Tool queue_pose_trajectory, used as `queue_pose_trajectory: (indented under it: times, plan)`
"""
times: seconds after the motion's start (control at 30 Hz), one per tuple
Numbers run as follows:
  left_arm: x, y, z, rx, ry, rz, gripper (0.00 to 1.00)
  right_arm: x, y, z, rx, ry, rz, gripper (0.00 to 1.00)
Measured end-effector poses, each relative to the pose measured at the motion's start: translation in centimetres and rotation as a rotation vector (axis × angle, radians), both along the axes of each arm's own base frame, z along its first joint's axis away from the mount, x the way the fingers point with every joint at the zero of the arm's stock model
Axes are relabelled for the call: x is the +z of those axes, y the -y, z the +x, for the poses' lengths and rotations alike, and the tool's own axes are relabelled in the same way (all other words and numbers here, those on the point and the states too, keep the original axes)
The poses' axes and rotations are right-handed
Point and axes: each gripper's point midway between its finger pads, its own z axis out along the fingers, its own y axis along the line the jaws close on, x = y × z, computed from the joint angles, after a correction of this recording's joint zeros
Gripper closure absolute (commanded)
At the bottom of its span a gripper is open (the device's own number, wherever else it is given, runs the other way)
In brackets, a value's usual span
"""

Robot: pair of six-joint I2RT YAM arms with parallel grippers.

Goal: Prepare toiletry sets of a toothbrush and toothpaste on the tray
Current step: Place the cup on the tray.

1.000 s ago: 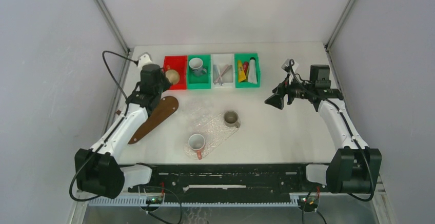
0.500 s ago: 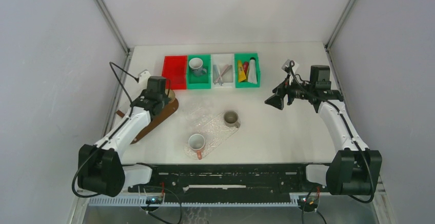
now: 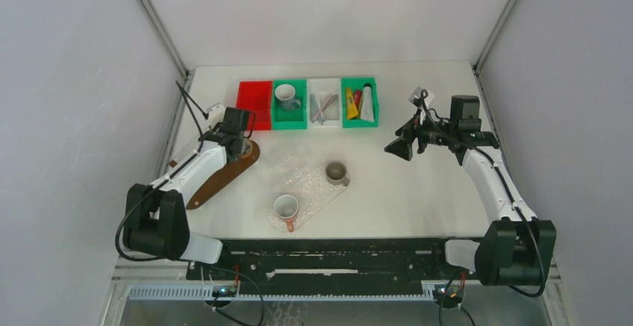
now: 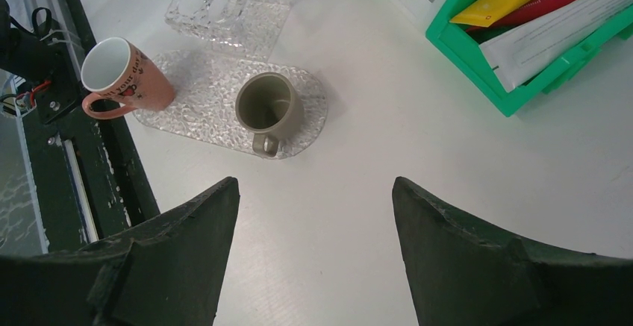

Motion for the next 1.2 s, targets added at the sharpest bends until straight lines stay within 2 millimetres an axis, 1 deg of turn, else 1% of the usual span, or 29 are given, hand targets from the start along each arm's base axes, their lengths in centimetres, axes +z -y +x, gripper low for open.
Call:
queue_pose_trajectory:
  times: [0.2,0.3,0.37,0.47,0.6,0.83,0.97,1.2]
  plan:
    - [-0.5,-0.1,0.8,0.01,-0.04,0.026,0.97,0.0,-0.2,-0.1,0.007,0.001,0.0,0.17]
    - [-1.0,-0.2,0.8,0.011,-0.061,0.033,0.9,0.0,-0.2,-0.1,0.007,0.0,0.0,0.17]
    - [-1.2,-0.2,0.7,0.011,-0.071,0.035,0.87,0.0,-0.2,-0.1,0.007,0.0,0.0,0.17]
    - [-1.3,-0.2,0.8,0.011,-0.074,0.036,0.81,0.0,-0.2,-0.1,0.008,0.0,0.0,0.17]
    - [-1.3,-0.2,0.8,0.012,-0.072,0.036,0.76,-0.1,-0.2,-0.1,0.009,0.0,-0.001,0.17]
    - [-1.1,-0.3,0.8,0.014,-0.067,0.038,0.7,-0.2,-0.3,-0.3,0.014,-0.003,-0.001,0.17]
    - [-0.2,-0.2,0.9,0.015,-0.038,0.03,0.69,-0.2,-0.3,-0.3,0.013,-0.003,-0.001,0.17]
    - [3.3,-0.2,0.8,0.015,0.073,-0.001,0.65,-0.2,-0.3,-0.3,0.013,-0.002,-0.001,0.17]
